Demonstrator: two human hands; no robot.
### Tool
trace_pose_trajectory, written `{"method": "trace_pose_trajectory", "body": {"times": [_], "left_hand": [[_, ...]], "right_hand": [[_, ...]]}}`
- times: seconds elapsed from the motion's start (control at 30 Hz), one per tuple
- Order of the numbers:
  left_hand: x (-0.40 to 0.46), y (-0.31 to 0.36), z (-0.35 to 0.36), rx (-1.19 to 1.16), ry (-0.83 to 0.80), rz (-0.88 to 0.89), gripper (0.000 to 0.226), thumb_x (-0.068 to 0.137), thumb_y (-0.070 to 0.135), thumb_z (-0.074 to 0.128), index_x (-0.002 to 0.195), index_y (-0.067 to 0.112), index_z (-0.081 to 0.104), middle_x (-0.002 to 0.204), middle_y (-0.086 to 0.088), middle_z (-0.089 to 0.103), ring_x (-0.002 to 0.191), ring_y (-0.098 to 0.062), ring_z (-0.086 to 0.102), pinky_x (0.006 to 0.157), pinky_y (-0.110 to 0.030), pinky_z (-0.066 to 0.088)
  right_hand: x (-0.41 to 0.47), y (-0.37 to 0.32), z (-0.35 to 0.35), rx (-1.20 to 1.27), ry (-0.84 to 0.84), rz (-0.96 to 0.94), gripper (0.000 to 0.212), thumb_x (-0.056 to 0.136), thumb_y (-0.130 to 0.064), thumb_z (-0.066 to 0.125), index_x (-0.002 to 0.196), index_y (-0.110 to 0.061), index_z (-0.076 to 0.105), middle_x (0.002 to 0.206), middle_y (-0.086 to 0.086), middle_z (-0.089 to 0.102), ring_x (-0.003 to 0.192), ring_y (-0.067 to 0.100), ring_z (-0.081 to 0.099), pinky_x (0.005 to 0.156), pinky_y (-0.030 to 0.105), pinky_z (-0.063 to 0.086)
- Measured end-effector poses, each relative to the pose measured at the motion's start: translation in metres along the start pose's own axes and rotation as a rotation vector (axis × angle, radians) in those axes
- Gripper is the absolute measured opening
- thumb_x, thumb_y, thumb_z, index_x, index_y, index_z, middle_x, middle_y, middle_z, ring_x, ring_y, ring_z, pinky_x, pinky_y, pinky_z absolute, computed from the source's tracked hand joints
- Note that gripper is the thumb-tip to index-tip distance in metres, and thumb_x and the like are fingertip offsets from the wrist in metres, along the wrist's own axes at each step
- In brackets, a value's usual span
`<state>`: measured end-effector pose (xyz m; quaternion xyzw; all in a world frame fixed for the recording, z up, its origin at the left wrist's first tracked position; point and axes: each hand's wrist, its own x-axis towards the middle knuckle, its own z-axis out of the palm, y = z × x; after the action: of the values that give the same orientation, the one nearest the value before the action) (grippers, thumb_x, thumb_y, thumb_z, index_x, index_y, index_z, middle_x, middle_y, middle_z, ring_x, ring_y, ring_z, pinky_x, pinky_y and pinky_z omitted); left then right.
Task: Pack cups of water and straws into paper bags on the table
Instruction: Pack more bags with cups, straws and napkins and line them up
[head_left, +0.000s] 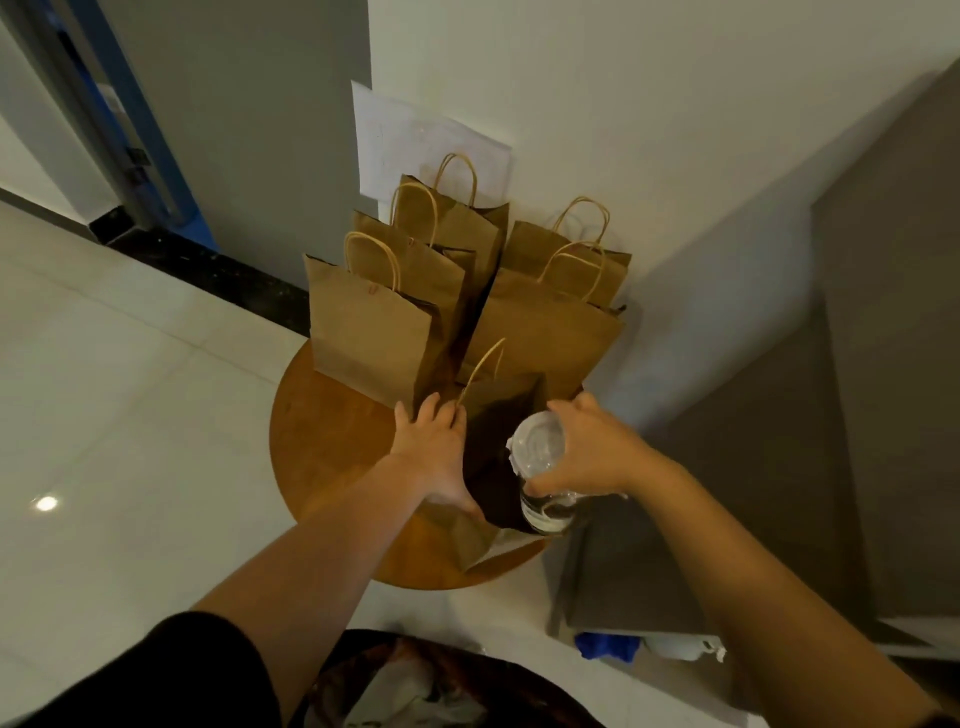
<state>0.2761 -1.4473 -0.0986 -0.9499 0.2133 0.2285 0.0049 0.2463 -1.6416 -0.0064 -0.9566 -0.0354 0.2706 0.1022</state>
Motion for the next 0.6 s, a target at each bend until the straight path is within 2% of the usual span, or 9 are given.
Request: {"method": "trace_pose_trajectory", "body": {"times": [0.13,0.2,0.27,0.47,0.6], "left_hand": [[-0.001,0.013,-0.006,0.015,-0.016,0.05,0.138,0.048,0.084,0.063,0.15,0.017,-0.002,0.158,-0.004,0.002,0.144,-0.033,-0.008,0.11,-0.063,0.002],[-0.003,0.022,-0.01,0.045,-0.034,0.11,0.139,0.05,0.08,0.067,0.15,0.016,-0.005,0.158,-0.005,-0.003,0.144,-0.033,-0.011,0.109,-0.064,-0.001],[-0.005,0.026,-0.014,0.068,-0.045,0.142,0.137,0.053,0.078,0.068,0.15,0.016,-0.006,0.158,-0.006,-0.006,0.143,-0.034,-0.013,0.109,-0.064,-0.003],[-0.008,0.021,-0.019,0.151,-0.067,0.15,0.136,0.055,0.079,0.066,0.15,0.014,-0.008,0.158,-0.007,-0.009,0.143,-0.035,-0.016,0.111,-0.064,-0.001],[-0.008,0.014,-0.018,0.209,-0.105,0.118,0.134,0.058,0.077,0.065,0.15,0.013,-0.008,0.158,-0.008,-0.013,0.141,-0.036,-0.02,0.11,-0.065,-0.002]], "right_hand": [[0.011,-0.009,0.007,-0.171,-0.117,0.029,0.099,0.056,-0.067,0.07,0.133,-0.017,0.035,0.128,0.006,0.032,0.111,0.029,0.047,0.079,0.032,0.044],[0.021,-0.015,0.013,-0.223,-0.126,0.018,0.098,0.056,-0.068,0.068,0.133,-0.017,0.034,0.127,0.007,0.033,0.109,0.028,0.048,0.077,0.031,0.042],[0.031,-0.016,0.019,-0.172,-0.122,0.031,0.099,0.057,-0.068,0.068,0.134,-0.018,0.031,0.128,0.008,0.032,0.111,0.029,0.047,0.077,0.032,0.042],[0.06,-0.006,0.057,-0.025,-0.159,0.122,0.105,0.06,-0.056,0.076,0.139,-0.018,0.019,0.139,0.011,0.02,0.124,0.035,0.04,0.096,0.04,0.044],[0.083,0.01,0.073,0.025,-0.256,0.183,0.113,0.068,-0.05,0.076,0.146,-0.016,0.001,0.152,0.016,-0.002,0.137,0.041,0.023,0.111,0.048,0.03]]}}
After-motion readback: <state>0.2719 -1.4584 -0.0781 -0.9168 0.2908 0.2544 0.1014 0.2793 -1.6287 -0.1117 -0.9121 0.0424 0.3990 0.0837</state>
